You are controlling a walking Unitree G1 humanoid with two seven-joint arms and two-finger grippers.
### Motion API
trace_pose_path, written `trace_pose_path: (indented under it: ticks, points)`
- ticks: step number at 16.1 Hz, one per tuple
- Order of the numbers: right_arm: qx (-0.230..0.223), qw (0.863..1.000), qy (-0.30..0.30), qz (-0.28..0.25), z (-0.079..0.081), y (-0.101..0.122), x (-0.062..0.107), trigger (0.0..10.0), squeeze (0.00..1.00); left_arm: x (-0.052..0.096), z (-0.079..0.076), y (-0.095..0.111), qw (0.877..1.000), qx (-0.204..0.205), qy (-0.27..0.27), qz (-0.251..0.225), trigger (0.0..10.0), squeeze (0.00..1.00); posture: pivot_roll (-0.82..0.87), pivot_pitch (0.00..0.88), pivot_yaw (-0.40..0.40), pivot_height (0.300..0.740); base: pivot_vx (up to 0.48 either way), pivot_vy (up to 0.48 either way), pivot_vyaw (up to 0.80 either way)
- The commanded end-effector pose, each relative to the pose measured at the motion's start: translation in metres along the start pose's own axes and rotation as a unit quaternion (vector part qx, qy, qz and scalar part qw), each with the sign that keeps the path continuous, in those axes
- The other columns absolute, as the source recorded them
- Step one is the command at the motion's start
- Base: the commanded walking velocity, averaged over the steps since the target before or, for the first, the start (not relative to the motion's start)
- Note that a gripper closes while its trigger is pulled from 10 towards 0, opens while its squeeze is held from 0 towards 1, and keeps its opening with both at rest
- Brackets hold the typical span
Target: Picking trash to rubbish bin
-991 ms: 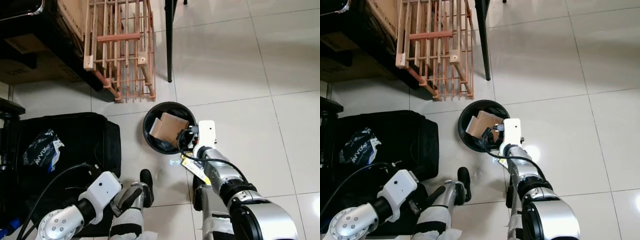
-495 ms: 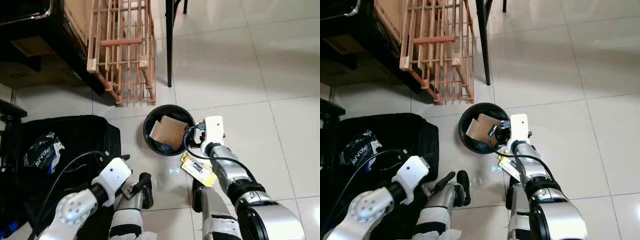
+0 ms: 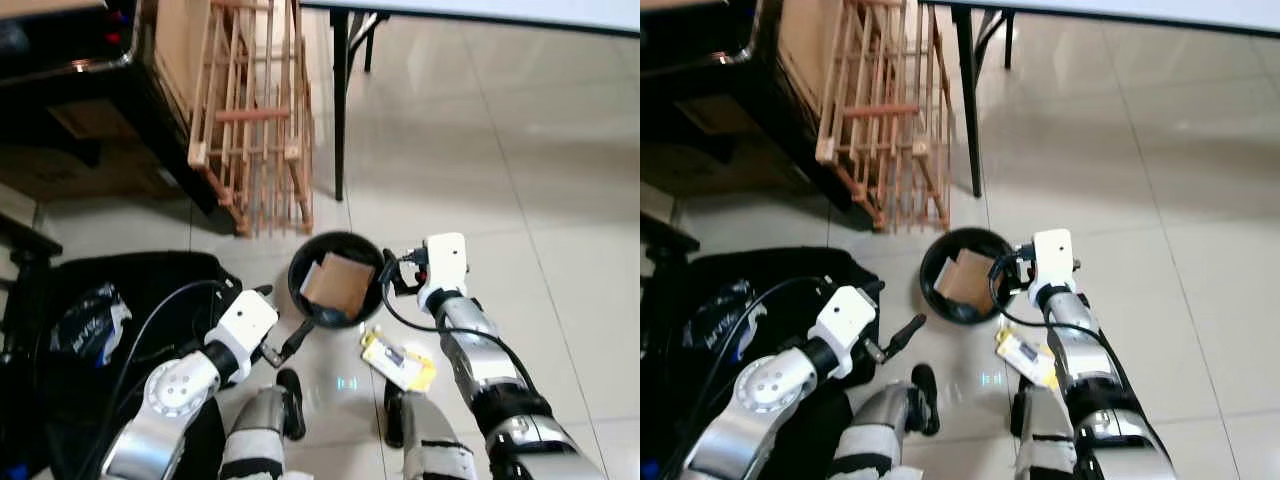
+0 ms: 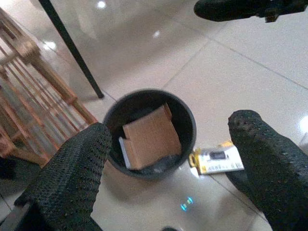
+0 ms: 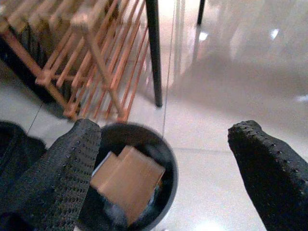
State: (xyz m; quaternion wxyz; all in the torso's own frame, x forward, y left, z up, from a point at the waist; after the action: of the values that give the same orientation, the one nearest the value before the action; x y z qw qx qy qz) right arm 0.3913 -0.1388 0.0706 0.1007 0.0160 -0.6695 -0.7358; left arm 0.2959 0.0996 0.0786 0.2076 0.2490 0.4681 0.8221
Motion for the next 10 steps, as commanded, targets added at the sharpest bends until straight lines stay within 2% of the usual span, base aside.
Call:
trace_pose_path:
  ticks: [1, 4, 6, 8, 10]
  points:
    - [0.006, 1.000, 0.001, 0.003, 0.003, -0.003, 0.007, 10.0, 0.00, -0.001, -0.004, -0.007, 1.000, 0.001, 0.003, 0.008, 10.0, 0.00, 0.07, 0.226, 0.079, 0.740, 0.000, 0.000, 0.00]
    - [0.023, 0.999, -0.003, -0.022, 0.005, 0.010, 0.023, 10.0, 0.00, -0.011, 0.006, 0.003, 0.999, -0.012, 0.040, -0.012, 10.0, 0.00, 0.03, 0.183, 0.076, 0.740, 0.000, 0.000, 0.00]
    - [0.024, 0.999, -0.025, -0.037, 0.001, 0.019, 0.034, 10.0, 0.00, -0.015, 0.012, 0.012, 0.998, -0.013, 0.052, -0.029, 10.0, 0.00, 0.01, 0.161, 0.070, 0.740, 0.000, 0.000, 0.00]
    - [0.011, 0.996, -0.074, -0.040, -0.015, 0.020, 0.047, 10.0, 0.00, -0.020, 0.019, 0.020, 0.996, 0.001, 0.074, -0.044, 10.0, 0.00, 0.00, 0.135, 0.055, 0.740, 0.000, 0.000, 0.00]
    - [-0.007, 0.993, -0.115, -0.037, -0.029, 0.017, 0.056, 10.0, 0.00, -0.025, 0.023, 0.026, 0.993, 0.039, 0.098, -0.052, 10.0, 0.00, -0.02, 0.120, 0.046, 0.740, 0.000, 0.000, 0.00]
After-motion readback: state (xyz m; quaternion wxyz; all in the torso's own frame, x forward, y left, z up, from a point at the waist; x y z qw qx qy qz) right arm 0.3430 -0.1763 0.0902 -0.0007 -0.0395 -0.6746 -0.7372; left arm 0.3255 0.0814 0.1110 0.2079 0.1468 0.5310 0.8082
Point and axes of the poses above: a point about 5 cm out from each wrist's last joint towards the gripper, its own x axis pointing back from the gripper into the wrist, its own y axis along the axis of the wrist's last joint, z = x × y, the point moved 6 cm from there along -x, pointing out of the wrist towards the gripper, and after that the axes turned 10 degrees about -x, right-handed, at the moved point
